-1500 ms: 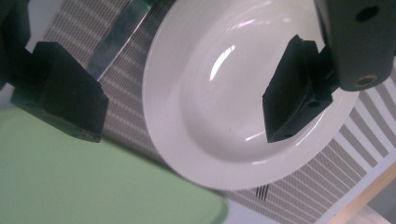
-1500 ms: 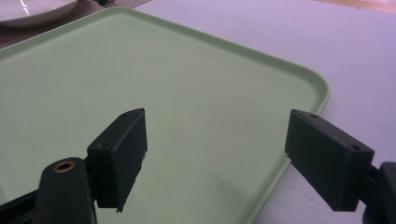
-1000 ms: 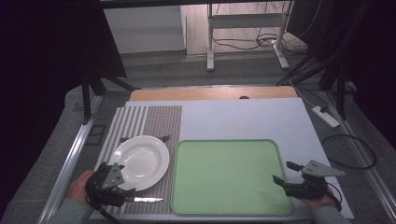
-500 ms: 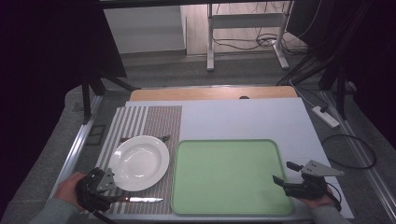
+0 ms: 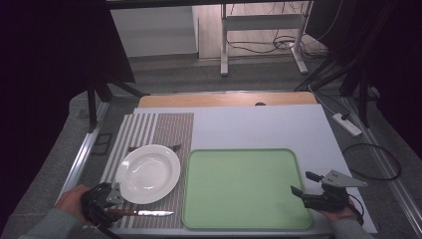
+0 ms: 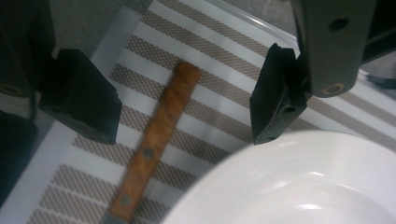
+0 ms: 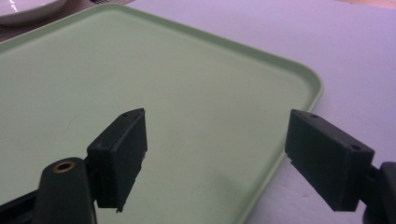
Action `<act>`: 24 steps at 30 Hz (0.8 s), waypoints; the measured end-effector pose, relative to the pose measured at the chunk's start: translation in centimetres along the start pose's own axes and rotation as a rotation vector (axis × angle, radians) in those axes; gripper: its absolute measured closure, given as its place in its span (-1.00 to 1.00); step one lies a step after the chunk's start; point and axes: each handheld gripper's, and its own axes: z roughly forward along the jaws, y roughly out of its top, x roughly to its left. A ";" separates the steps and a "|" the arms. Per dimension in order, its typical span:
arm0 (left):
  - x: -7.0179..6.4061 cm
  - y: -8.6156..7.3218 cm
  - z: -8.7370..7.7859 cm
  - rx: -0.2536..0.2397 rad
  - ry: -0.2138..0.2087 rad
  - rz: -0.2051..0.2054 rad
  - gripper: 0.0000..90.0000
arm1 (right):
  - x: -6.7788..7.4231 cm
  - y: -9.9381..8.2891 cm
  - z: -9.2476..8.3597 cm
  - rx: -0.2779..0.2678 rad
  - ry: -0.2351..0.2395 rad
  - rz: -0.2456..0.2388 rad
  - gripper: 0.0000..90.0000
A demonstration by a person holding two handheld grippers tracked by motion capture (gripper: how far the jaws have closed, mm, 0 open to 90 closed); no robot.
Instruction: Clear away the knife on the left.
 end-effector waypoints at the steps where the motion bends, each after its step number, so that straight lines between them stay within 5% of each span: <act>1: 0.1 -0.1 0.2 0.000 -0.014 -0.003 -0.41 | 0.0 0.0 0.1 0.004 0.000 -0.002 -0.52; 13: 1.4 1.1 1.5 0.085 -0.126 0.113 -0.17 | 0.0 0.0 0.1 0.007 -0.004 -0.003 -0.52; 16: 1.6 1.6 1.8 0.107 -0.172 0.148 -0.03 | 0.0 0.0 0.1 0.009 -0.004 -0.002 -0.52; 22: 1.9 2.3 2.2 0.130 -0.198 0.192 0.21 | 0.0 -0.1 0.1 0.012 -0.004 -0.002 -0.52; 24: 1.9 2.7 2.2 0.135 -0.197 0.205 0.48 | 0.0 -0.1 0.1 0.012 -0.005 -0.003 -0.52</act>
